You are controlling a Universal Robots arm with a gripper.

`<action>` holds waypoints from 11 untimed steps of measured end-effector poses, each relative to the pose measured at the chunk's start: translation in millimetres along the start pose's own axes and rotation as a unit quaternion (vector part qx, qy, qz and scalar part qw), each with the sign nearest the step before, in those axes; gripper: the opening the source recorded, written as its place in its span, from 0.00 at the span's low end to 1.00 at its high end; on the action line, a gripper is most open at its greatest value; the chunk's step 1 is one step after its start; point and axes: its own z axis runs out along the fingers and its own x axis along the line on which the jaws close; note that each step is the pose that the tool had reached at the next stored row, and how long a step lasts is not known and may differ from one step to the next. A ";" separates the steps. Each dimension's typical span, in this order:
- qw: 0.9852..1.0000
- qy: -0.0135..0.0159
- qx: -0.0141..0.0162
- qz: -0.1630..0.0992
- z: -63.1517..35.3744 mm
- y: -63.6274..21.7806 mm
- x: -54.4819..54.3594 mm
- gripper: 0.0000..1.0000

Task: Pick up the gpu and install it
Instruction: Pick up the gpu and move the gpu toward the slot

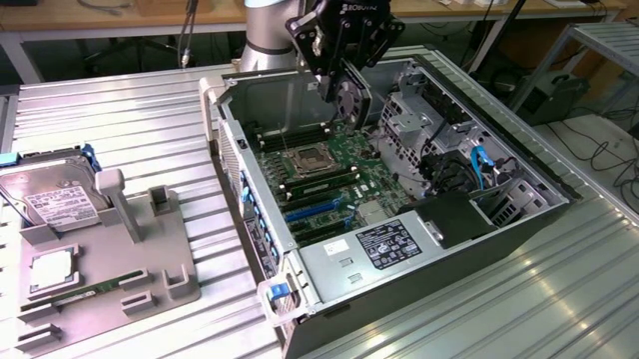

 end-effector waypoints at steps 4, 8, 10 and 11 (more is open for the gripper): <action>1.000 0.000 0.000 0.000 0.7 -0.2 -18.1 0.28; 1.000 0.000 0.000 0.000 1.3 -0.3 -34.0 0.28; 1.000 0.000 0.000 0.000 2.4 -0.5 -57.4 0.28; 1.000 0.000 0.000 0.000 3.2 -0.6 -71.8 0.28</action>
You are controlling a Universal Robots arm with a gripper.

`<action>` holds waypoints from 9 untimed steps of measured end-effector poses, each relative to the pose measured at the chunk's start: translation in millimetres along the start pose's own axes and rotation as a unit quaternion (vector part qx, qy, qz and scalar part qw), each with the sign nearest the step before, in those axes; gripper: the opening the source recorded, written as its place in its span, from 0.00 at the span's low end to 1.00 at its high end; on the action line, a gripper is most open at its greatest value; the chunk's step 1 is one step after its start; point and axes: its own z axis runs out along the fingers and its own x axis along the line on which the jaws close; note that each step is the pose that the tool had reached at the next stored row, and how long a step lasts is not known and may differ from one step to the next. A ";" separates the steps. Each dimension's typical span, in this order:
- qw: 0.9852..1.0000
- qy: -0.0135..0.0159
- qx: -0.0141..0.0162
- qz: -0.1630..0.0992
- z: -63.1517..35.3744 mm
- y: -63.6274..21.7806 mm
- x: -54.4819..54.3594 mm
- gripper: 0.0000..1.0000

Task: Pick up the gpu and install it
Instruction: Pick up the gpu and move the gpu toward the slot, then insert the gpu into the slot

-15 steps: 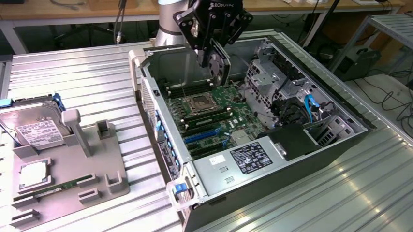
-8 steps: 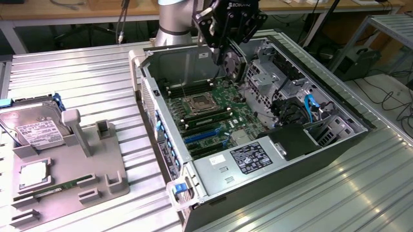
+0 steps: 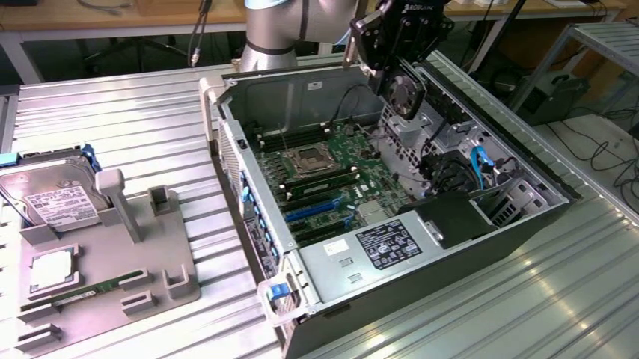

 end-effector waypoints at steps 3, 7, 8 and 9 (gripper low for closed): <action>1.000 0.000 0.000 0.000 0.0 0.0 -0.8 0.28; 1.000 0.000 0.000 -0.012 0.0 -0.1 -0.8 0.28; 0.999 0.001 -0.001 -0.032 0.0 -0.1 -0.6 0.28; 0.999 0.001 -0.001 -0.043 0.1 -0.1 -0.5 0.28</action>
